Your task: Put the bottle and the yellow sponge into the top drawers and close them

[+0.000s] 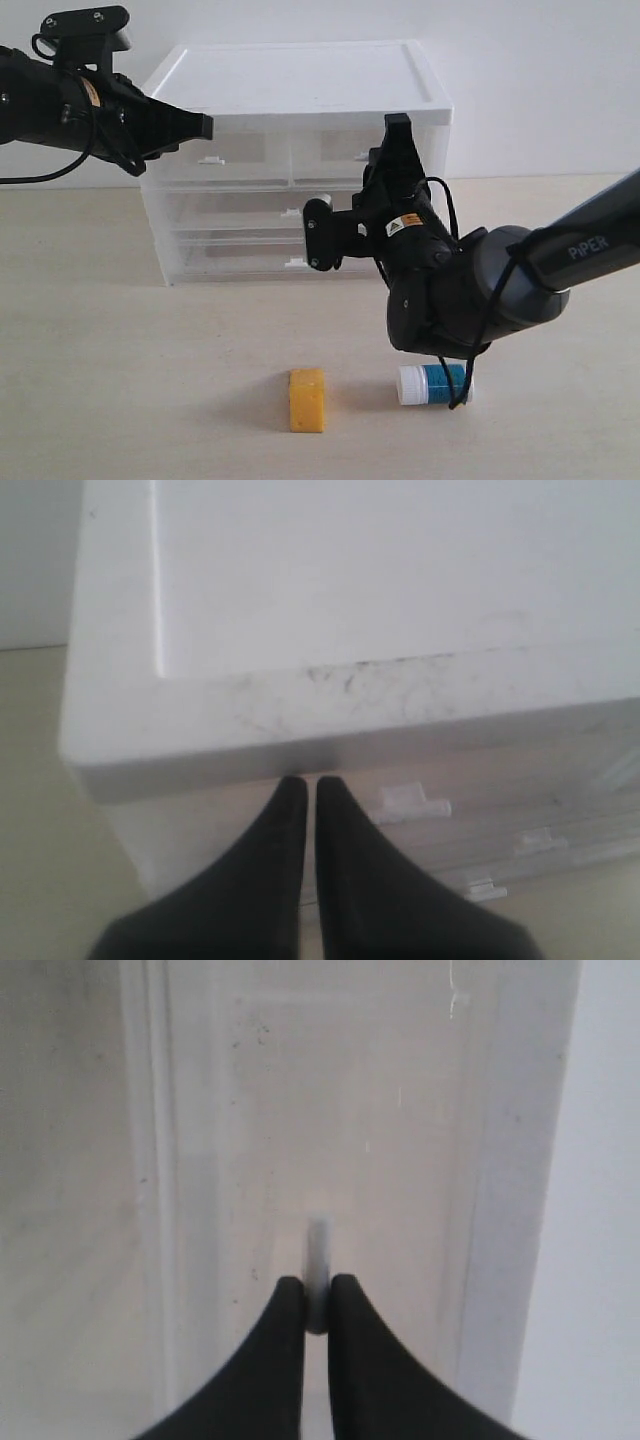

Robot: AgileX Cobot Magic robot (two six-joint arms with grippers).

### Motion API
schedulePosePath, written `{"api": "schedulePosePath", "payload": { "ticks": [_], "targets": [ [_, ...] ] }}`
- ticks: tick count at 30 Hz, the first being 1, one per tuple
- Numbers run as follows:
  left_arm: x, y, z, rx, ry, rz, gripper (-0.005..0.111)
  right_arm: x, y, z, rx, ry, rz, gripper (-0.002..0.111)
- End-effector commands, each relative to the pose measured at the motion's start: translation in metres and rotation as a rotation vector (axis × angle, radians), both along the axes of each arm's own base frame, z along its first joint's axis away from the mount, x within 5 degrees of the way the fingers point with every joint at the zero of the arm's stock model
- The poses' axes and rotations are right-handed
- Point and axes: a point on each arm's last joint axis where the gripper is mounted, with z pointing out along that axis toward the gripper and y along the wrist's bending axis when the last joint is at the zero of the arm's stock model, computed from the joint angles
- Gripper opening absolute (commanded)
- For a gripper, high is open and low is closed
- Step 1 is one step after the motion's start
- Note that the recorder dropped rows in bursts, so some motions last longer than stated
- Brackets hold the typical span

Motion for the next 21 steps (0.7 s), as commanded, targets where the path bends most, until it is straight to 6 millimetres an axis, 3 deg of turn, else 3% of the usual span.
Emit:
{"api": "schedulePosePath", "payload": {
  "ticks": [1, 14, 21],
  "targets": [
    [0.007, -0.002, -0.001, -0.018, -0.052, -0.009, 0.004, -0.004, 0.007, 0.021, 0.005, -0.147, 0.011, 0.000],
    [0.008, -0.002, -0.001, -0.018, -0.057, -0.011, 0.004, -0.018, -0.005, -0.003, -0.046, -0.069, 0.023, 0.000],
    [0.008, -0.002, -0.002, -0.015, -0.052, -0.011, 0.004, -0.028, 0.008, -0.003, -0.045, -0.064, 0.047, 0.000]
  ]
}}
